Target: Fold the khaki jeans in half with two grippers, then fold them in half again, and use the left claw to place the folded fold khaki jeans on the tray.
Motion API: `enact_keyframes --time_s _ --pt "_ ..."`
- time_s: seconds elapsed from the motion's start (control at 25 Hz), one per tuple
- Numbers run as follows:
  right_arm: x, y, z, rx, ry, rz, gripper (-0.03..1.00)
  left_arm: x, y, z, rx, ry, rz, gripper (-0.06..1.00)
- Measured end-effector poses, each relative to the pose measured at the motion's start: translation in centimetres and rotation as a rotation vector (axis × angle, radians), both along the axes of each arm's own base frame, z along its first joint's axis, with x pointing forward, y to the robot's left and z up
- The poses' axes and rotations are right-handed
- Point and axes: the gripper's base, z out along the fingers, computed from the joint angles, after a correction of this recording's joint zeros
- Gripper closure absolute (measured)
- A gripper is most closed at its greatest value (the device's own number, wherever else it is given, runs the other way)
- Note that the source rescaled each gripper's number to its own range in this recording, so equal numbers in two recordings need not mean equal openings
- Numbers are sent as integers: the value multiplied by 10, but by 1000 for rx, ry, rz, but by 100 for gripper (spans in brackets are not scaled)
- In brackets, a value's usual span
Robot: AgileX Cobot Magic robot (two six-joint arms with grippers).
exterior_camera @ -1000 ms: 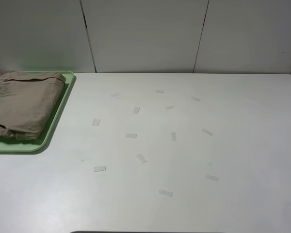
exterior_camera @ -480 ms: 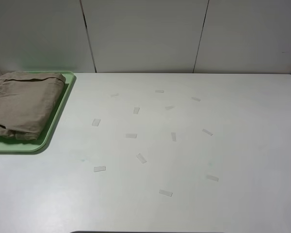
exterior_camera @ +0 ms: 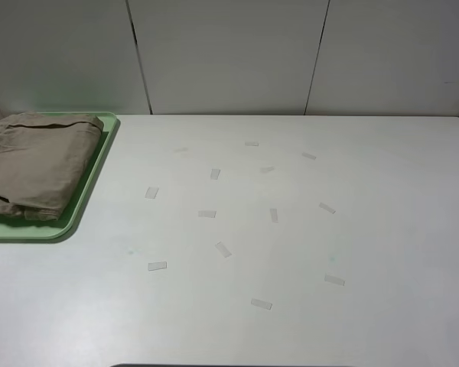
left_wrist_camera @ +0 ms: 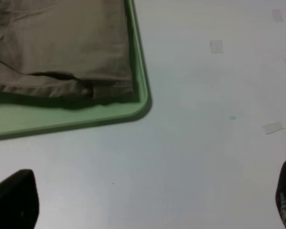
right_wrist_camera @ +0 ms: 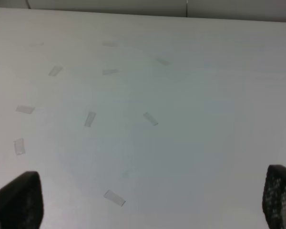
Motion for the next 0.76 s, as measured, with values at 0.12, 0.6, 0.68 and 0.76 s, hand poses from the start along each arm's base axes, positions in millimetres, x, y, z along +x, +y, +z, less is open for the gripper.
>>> enact_keyframes --time_s 0.12,0.6,0.68,0.76 --pt "0 0 0 0 0 0 -3 0 0 0 0 0 0 -5" --pt "0 0 0 0 0 0 -3 0 0 0 1 0 0 -5" --pt "0 0 0 1 0 0 -3 0 0 0 1 0 0 -5" --pt "0 0 0 1 0 0 -3 0 0 0 1 0 0 -5"
